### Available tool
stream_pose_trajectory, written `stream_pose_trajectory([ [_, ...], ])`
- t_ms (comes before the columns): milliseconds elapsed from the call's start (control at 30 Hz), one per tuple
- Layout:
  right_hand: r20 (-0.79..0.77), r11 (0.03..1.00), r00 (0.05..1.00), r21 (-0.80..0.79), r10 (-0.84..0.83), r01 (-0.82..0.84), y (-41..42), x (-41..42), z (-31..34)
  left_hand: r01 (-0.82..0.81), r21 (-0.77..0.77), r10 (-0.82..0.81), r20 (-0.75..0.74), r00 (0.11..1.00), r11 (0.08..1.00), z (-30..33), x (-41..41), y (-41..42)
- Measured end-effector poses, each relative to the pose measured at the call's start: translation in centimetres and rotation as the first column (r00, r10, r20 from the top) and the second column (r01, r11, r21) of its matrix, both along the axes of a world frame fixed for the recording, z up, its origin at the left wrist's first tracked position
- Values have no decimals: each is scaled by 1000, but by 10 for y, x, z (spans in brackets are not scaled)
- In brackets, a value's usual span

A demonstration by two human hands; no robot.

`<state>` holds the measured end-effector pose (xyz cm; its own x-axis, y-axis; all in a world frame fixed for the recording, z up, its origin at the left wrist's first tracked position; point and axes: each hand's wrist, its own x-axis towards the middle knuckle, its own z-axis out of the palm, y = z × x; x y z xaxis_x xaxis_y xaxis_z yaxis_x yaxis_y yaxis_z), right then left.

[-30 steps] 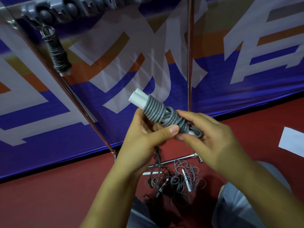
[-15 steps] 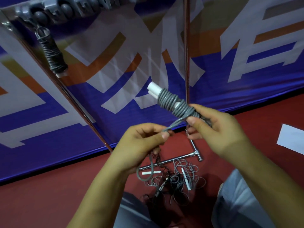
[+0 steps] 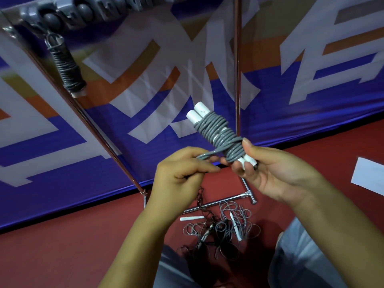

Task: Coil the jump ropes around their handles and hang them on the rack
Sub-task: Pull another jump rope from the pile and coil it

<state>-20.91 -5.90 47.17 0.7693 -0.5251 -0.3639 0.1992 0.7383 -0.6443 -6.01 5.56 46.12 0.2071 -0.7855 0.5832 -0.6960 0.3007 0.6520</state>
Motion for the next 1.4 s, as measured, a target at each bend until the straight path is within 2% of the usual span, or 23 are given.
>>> stream_pose_trajectory([
  [100,0,998,1000,64,-26,26,-1,2,3,-23,-15,24,95,995,1000,-4,1,1],
  [133,-2,998,999,53,-38,38,-1,2,2,-17,-7,17,84,996,1000,-6,0,2],
  [167,-8,999,999,18,-48,48,-1,2,1,8,26,-8,4,1000,1000,-6,-2,4],
  [233,-26,995,998,-85,-61,59,-1,3,-3,63,103,-36,-248,968,993,-3,-6,7],
  [300,-37,984,996,-166,-77,70,0,3,-7,43,179,34,-403,915,983,1,-7,4],
  [367,-51,967,993,-238,-105,90,1,3,-9,57,309,101,-472,876,949,2,-2,-3],
  [467,-79,933,987,-346,-137,101,4,5,-10,177,493,122,-515,848,852,-1,3,-10],
  [567,-97,916,987,-393,-129,81,6,5,-11,217,561,105,-486,868,799,-6,3,-13],
  [800,-103,883,988,-467,-112,51,7,3,-14,372,456,-8,-624,781,809,-10,11,-16],
  [933,-84,852,992,-523,-90,33,9,3,-13,526,348,-64,-786,615,776,-9,11,-15],
  [1033,-66,838,994,-545,-89,38,10,3,-13,552,274,-29,-878,478,788,-3,9,-14],
  [1100,-85,824,991,-566,-102,36,9,2,-14,487,244,-44,-861,506,839,0,8,-14],
  [1200,-112,823,988,-568,-106,24,9,2,-17,330,318,7,-729,685,889,-1,8,-17],
  [1233,-111,828,987,-560,-118,36,10,2,-17,294,345,35,-699,715,891,-1,6,-17],
  [1300,-93,831,983,-551,-161,84,11,5,-17,297,386,90,-728,680,874,1,3,-18],
  [1400,-60,801,972,-579,-226,150,12,9,-15,441,396,115,-834,539,805,4,1,-20],
])
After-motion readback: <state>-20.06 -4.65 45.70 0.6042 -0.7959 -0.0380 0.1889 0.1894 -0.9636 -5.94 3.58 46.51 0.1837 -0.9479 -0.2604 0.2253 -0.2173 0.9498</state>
